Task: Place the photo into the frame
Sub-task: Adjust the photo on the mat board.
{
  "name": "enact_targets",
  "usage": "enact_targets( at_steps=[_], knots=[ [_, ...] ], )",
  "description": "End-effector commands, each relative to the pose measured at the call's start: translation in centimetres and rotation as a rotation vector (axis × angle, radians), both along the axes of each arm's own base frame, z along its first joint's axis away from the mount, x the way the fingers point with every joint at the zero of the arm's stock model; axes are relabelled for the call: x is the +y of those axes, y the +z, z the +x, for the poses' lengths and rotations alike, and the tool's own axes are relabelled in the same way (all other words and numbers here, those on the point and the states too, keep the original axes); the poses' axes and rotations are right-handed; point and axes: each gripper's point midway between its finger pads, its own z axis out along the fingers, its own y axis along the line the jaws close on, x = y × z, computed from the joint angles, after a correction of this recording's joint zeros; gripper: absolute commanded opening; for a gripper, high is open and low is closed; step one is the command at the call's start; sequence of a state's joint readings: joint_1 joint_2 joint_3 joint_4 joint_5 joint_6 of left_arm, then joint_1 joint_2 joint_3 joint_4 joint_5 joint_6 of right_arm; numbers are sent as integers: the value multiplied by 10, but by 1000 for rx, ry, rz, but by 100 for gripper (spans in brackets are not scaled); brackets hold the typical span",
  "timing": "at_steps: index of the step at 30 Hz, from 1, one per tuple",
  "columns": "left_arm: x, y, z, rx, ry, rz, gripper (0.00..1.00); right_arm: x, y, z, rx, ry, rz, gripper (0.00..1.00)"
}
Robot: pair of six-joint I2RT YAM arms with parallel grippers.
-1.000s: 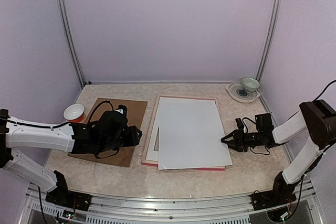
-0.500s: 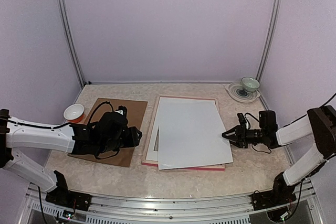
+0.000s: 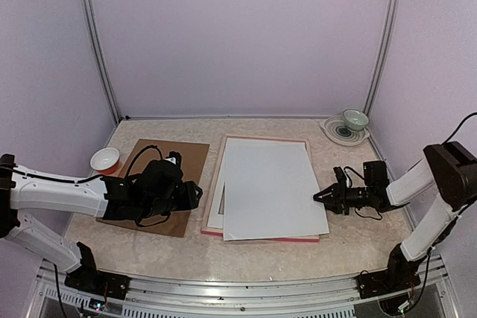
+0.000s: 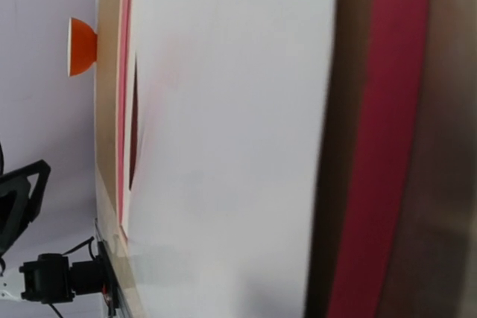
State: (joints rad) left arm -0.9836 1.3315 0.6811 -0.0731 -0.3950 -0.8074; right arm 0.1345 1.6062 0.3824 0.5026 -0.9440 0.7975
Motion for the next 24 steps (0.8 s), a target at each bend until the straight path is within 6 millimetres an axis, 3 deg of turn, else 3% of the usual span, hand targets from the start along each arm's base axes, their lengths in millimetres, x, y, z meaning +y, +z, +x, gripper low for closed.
enact_targets(
  at_steps=[1,14,18,24],
  knots=[
    [-2,-2,-1,-3,-5,-5,53,2,11,13,-40,8,25,24],
    [-3,-3,-2,1,-6,-3,53,4,0,21,2,7,-11,0],
    [-3,-3,-1,1,-6,-5,53,0,-1,25,-17,-9,-87,0],
    [-7,-3,-1,3,-11,-9,53,-1,13,28,-52,-62,-115,0]
  ],
)
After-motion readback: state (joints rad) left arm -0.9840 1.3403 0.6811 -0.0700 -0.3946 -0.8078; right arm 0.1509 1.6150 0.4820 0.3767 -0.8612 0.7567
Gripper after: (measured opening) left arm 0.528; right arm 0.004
